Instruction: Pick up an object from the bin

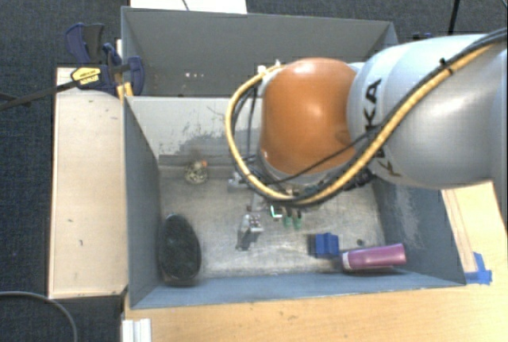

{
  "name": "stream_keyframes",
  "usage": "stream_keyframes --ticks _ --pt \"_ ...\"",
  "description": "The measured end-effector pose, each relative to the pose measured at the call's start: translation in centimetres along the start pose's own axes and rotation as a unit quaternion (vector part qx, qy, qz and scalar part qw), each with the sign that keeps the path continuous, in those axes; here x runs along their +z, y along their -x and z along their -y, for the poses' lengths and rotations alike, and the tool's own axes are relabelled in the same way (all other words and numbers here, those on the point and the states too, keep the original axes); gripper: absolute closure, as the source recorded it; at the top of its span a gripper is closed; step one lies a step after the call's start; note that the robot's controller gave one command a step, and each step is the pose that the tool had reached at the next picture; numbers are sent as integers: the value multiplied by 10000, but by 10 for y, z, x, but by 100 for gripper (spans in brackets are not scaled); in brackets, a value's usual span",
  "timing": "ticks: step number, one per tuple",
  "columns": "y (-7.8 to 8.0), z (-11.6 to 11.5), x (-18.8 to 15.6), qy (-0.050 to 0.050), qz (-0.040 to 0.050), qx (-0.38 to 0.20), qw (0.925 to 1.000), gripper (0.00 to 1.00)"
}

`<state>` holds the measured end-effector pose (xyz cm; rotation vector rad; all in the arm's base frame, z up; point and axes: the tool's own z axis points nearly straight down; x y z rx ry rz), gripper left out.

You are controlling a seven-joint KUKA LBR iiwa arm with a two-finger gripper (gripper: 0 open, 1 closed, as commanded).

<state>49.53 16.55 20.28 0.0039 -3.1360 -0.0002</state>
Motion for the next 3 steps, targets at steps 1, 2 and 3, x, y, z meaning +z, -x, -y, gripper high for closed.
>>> stream_keyframes --ticks 1,2,3 --pt "26 -57 130 -129 13 1938 9809 0" --pt "56 -85 101 -7 52 -4510 8925 0" --pt "19 -90 84 -10 27 -6457 7636 0"
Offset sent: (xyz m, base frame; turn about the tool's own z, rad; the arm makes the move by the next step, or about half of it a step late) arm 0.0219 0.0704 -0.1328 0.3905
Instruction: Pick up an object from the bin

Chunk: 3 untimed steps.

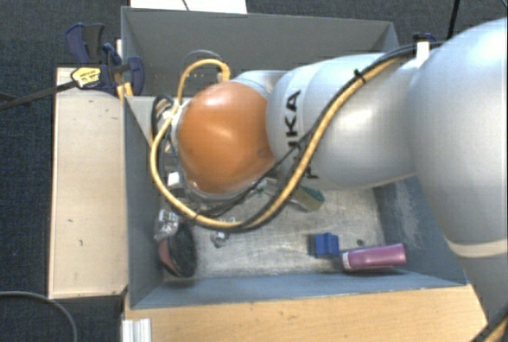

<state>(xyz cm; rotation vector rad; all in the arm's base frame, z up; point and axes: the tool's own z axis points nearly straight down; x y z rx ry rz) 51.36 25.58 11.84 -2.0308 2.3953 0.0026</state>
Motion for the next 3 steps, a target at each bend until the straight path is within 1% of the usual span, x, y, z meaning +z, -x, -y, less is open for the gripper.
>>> stream_keyframes --ticks 1,2,3 --pt "-5 -17 49 9 -3 -1717 9852 0" --pt "-4 -17 48 12 -10 -1681 9858 0" --pt "-4 -17 48 16 -15 -1671 9859 100"
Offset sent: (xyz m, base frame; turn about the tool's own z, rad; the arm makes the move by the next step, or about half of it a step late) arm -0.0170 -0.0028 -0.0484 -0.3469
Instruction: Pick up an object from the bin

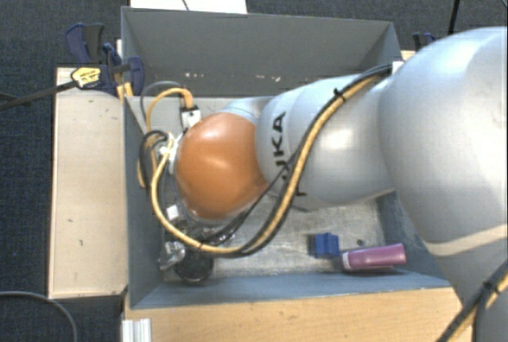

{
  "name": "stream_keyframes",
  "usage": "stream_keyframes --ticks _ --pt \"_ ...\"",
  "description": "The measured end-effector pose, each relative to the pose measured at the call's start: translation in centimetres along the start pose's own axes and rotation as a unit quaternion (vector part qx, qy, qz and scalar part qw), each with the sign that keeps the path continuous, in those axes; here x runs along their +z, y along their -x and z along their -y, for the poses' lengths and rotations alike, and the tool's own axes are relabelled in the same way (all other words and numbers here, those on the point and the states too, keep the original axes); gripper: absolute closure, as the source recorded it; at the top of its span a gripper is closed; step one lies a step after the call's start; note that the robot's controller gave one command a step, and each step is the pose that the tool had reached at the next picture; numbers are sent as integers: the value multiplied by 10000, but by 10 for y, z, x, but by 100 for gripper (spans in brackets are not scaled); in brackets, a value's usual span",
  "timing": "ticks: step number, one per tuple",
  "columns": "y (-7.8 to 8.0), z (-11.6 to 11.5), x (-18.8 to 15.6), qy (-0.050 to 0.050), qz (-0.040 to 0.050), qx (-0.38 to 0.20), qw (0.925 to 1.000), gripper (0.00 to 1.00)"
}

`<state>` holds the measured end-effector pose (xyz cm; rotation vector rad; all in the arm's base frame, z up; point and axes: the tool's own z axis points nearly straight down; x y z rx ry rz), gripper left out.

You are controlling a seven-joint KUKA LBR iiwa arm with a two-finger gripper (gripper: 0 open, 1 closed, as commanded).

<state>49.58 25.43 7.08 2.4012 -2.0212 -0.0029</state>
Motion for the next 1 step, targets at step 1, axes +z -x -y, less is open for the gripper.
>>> stream_keyframes --ticks 1 --pt "1 1 -125 -54 21 30 10000 100"
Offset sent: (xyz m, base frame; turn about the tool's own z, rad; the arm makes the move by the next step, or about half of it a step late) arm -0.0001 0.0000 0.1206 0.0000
